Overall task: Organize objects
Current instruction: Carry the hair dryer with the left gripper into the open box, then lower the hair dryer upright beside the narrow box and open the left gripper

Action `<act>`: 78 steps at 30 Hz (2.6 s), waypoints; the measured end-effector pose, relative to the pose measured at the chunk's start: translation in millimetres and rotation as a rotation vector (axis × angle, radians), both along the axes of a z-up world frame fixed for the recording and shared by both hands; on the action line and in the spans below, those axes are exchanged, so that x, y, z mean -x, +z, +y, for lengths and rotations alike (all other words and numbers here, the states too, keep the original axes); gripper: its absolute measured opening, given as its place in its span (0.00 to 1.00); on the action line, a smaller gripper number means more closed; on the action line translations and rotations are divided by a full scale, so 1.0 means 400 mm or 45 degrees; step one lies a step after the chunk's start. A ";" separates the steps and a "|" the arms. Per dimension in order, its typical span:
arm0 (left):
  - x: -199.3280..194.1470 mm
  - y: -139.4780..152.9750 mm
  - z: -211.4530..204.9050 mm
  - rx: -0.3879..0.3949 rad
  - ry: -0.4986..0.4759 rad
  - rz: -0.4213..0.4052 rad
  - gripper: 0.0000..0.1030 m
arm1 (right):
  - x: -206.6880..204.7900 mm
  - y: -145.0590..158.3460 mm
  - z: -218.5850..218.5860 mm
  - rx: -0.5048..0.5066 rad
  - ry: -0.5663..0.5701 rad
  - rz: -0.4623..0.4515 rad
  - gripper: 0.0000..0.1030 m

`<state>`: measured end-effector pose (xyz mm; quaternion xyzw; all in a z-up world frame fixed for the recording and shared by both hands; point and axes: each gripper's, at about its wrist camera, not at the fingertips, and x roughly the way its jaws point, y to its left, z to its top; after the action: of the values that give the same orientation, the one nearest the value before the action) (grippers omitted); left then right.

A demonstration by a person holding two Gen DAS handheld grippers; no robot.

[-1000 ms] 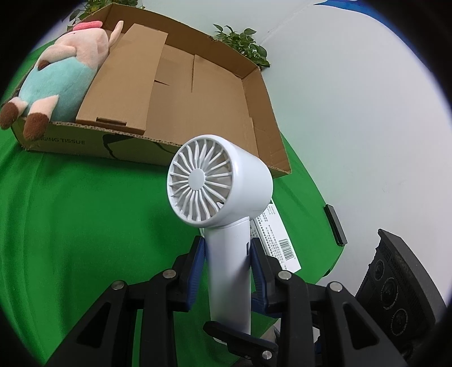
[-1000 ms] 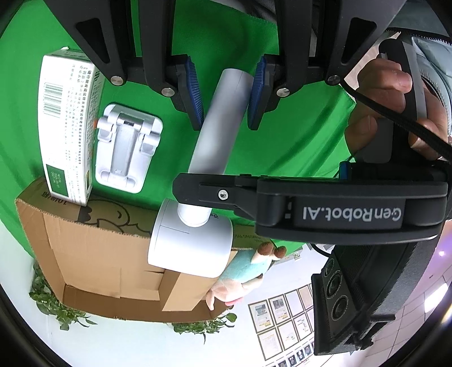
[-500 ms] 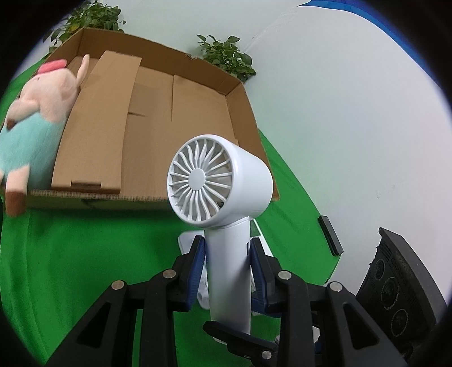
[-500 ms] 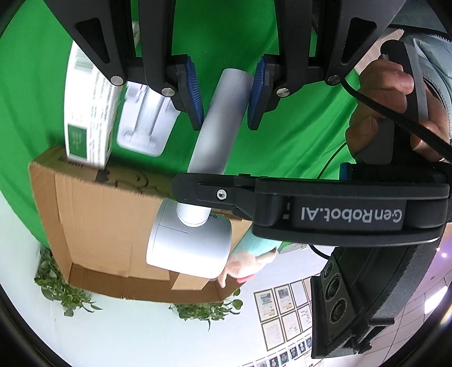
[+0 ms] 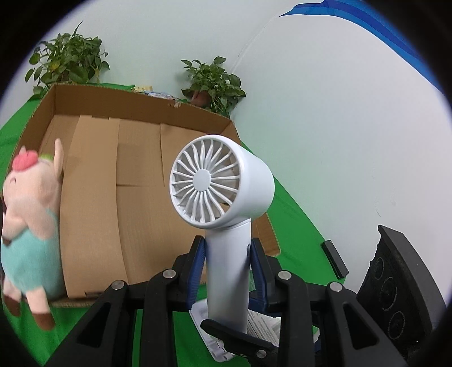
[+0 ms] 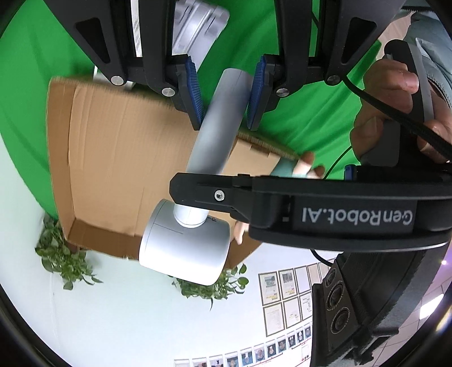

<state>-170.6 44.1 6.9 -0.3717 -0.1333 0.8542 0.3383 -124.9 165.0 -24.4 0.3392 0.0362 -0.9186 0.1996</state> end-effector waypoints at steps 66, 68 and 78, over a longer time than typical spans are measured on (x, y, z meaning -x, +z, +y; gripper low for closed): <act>0.087 -0.108 -0.163 0.110 0.228 -0.191 0.29 | 0.346 -0.211 -0.020 0.093 -0.330 -0.393 0.26; 0.081 -0.110 -0.174 0.100 0.235 -0.191 0.29 | 0.353 -0.211 -0.013 0.113 -0.332 -0.403 0.27; 0.061 -0.120 -0.194 0.079 0.249 -0.189 0.29 | 0.329 -0.191 -0.020 0.099 -0.334 -0.401 0.24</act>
<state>-195.0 -33.6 -41.2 -0.4294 -0.1670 0.8570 0.2308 -256.4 156.8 -100.8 0.4726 -0.0753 -0.8729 0.0945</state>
